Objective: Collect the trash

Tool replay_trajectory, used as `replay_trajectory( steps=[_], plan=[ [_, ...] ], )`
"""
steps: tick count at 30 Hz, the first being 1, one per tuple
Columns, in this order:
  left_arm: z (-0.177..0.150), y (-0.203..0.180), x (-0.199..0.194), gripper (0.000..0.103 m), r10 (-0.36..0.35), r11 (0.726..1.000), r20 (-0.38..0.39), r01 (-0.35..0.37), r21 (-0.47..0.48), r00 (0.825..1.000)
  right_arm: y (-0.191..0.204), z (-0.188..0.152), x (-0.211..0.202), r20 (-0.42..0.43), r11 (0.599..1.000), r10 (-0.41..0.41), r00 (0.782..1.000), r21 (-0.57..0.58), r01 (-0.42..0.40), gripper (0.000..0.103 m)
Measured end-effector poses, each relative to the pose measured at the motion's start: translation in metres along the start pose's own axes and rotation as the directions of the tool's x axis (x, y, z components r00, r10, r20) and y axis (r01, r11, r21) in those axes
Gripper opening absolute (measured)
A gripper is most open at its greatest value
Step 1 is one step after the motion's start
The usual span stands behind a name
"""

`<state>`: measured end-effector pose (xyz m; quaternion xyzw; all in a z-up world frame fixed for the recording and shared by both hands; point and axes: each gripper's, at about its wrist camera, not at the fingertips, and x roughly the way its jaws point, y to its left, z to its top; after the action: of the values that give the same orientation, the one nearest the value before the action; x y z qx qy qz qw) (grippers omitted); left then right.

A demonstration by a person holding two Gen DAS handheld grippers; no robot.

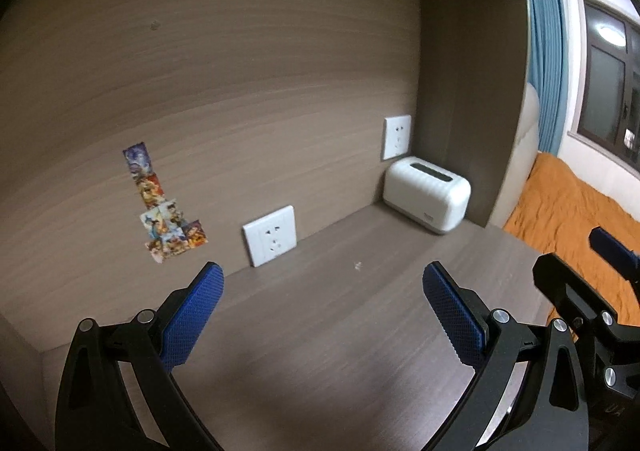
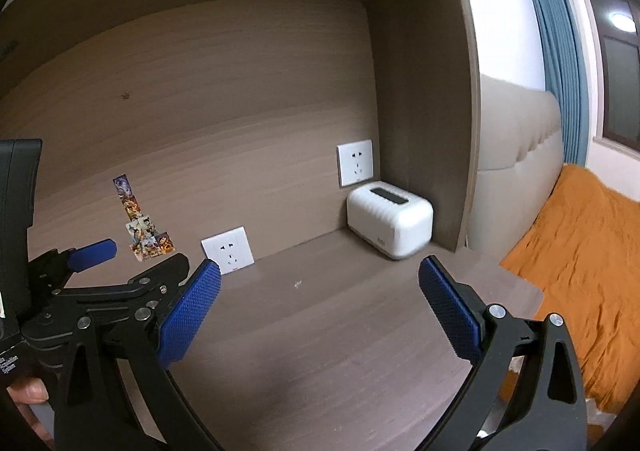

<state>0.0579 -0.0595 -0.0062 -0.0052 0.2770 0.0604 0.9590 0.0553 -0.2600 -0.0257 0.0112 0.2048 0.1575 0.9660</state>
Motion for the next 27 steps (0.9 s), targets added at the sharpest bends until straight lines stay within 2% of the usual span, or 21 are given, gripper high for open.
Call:
replay_trajectory(
  steps=[5, 13, 22, 27],
  plan=[
    [0.009, 0.013, -0.005, 0.098, -0.019, 1.0, 0.039, 0.02, -0.019, 0.999, 0.011, 0.013, -0.001, 0.026, 0.997, -0.058, 0.998, -0.041, 0.059, 0.099],
    [0.02, 0.025, -0.006, 0.098, 0.02, 0.999, 0.05, -0.018, -0.034, 0.999, 0.024, 0.024, 0.007, 0.038, 0.996, -0.059, 0.998, -0.063, 0.061, 0.099],
    [0.027, 0.044, -0.003, 0.098, -0.005, 0.996, 0.054, 0.01, -0.088, 0.999, 0.036, 0.027, 0.015, 0.03, 0.994, -0.068, 0.997, -0.086, 0.071, 0.099],
    [0.028, 0.048, 0.001, 0.098, 0.009, 0.996, 0.057, -0.004, -0.085, 0.998, 0.041, 0.028, 0.018, 0.018, 0.994, -0.065, 0.998, -0.091, 0.067, 0.099]
  ],
)
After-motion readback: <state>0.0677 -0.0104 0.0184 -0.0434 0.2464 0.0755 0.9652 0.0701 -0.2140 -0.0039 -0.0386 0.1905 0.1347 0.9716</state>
